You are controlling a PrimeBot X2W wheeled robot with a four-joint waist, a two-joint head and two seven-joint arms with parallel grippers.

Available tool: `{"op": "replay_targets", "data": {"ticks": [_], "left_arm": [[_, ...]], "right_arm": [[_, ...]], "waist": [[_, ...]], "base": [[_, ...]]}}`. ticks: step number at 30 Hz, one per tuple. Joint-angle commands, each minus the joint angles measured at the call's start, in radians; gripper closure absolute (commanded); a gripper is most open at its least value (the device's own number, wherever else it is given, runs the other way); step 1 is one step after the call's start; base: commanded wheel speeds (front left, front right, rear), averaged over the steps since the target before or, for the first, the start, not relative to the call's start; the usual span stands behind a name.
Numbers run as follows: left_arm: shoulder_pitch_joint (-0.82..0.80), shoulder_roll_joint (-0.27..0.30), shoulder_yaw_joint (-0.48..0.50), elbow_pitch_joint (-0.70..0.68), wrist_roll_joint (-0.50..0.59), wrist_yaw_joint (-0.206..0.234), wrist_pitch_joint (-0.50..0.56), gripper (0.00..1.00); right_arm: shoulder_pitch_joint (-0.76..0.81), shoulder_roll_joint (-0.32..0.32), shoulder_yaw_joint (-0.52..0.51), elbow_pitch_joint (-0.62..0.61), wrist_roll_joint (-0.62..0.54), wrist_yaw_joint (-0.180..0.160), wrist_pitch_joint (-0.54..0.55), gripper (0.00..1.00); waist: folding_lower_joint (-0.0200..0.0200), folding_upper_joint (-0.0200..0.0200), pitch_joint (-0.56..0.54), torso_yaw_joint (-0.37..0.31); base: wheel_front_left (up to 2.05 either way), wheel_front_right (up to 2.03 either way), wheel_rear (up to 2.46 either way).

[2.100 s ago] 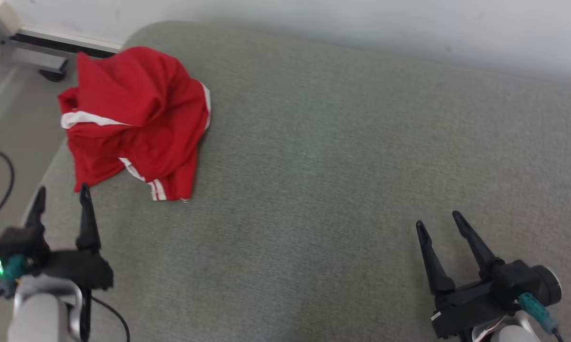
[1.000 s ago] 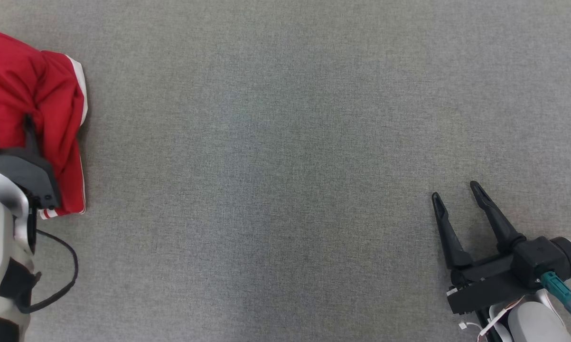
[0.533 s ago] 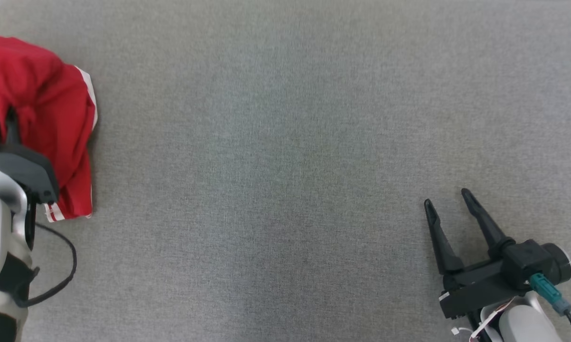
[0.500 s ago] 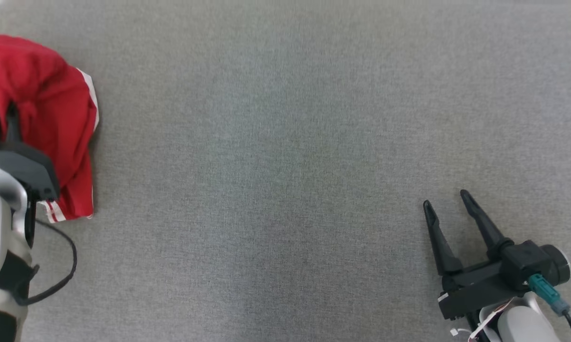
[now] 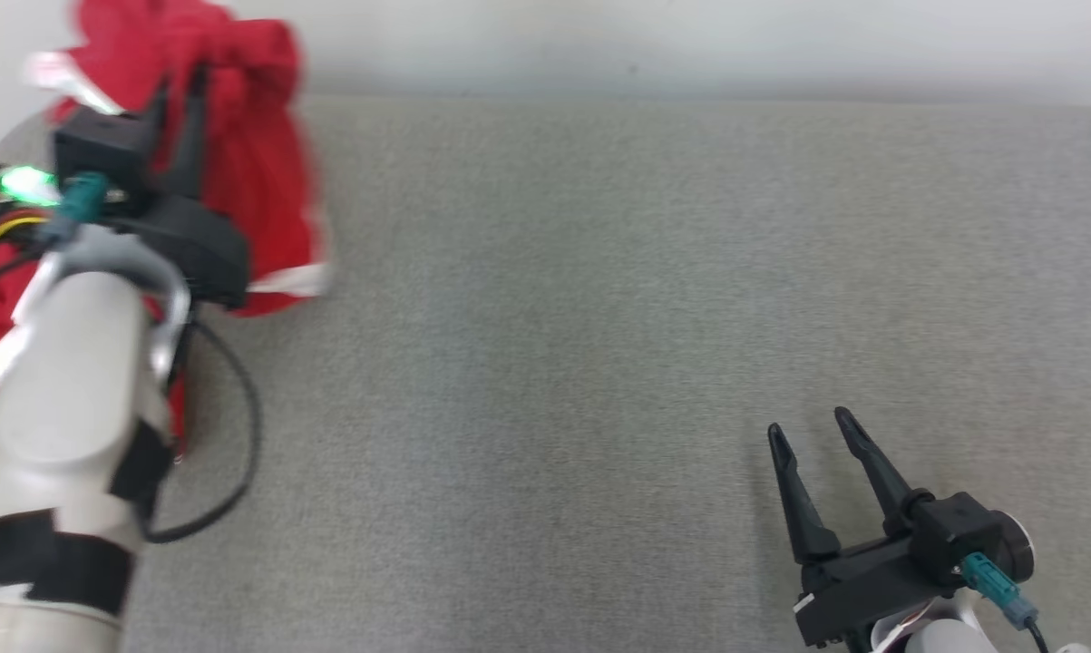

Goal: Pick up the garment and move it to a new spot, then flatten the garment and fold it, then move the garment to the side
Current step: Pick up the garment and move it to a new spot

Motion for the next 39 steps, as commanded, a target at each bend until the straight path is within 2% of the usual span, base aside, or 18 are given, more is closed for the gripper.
{"op": "replay_targets", "data": {"ticks": [1,8,12,18,22,28,30,31,32,39], "left_arm": [[-0.003,-0.019,-0.014,-0.014,0.002,-0.001,-0.009,1.00],[0.042,-0.170,-0.117,-0.072,-0.056,-0.008,-0.027,1.00],[0.067,-0.222,-0.190,-0.098,-0.114,-0.008,-0.033,1.00],[0.113,-0.244,-0.255,-0.223,-0.222,-0.008,-0.033,1.00],[0.162,-0.243,-0.279,-0.279,-0.288,0.027,-0.033,1.00],[0.257,-0.243,-0.249,-0.228,-0.256,0.071,-0.033,1.00],[0.297,-0.241,-0.226,-0.200,-0.239,0.077,-0.033,0.52],[0.315,-0.241,-0.209,-0.189,-0.238,0.080,-0.033,0.17],[0.333,-0.238,-0.194,-0.180,-0.232,0.083,-0.033,0.00],[0.446,-0.226,-0.101,-0.172,-0.180,0.101,-0.033,0.00]], "right_arm": [[0.008,0.011,0.002,0.003,0.003,-0.002,-0.001,0.00],[0.017,0.042,0.005,0.012,0.000,-0.002,-0.001,0.00],[0.018,0.052,-0.006,0.020,0.001,-0.002,-0.001,0.00],[0.017,0.066,-0.009,0.023,-0.002,-0.002,-0.001,0.00],[0.018,0.069,-0.011,0.032,0.005,-0.002,-0.001,0.00],[0.020,0.074,-0.022,0.035,0.010,-0.002,-0.001,0.00],[0.021,0.077,-0.023,0.035,0.010,-0.002,-0.001,0.00],[0.021,0.078,-0.024,0.035,0.010,-0.002,-0.001,0.00],[0.019,0.079,-0.024,0.036,0.008,-0.002,-0.001,0.00],[0.016,0.082,-0.024,0.036,0.007,-0.002,-0.001,0.00]], "waist": [[0.0001,0.0000,-0.041,-0.043],[0.0001,0.0000,-0.072,-0.112],[0.0001,0.0000,-0.078,-0.154],[0.0001,0.0000,-0.082,-0.211],[0.0001,0.0000,-0.083,-0.236],[0.0001,0.0000,-0.083,-0.251],[0.0001,0.0000,-0.085,-0.253],[0.0001,0.0000,-0.085,-0.253],[0.0001,0.0000,-0.085,-0.253],[0.0001,0.0000,-0.091,-0.254]], "base": [[0.00,0.00,0.00],[0.00,0.00,0.00],[0.00,0.00,0.00],[0.00,0.00,0.00],[0.00,0.00,0.00],[0.00,0.00,0.00],[0.00,0.00,0.00],[0.00,0.00,0.00],[0.00,0.00,0.00],[0.00,0.00,0.00]]}}
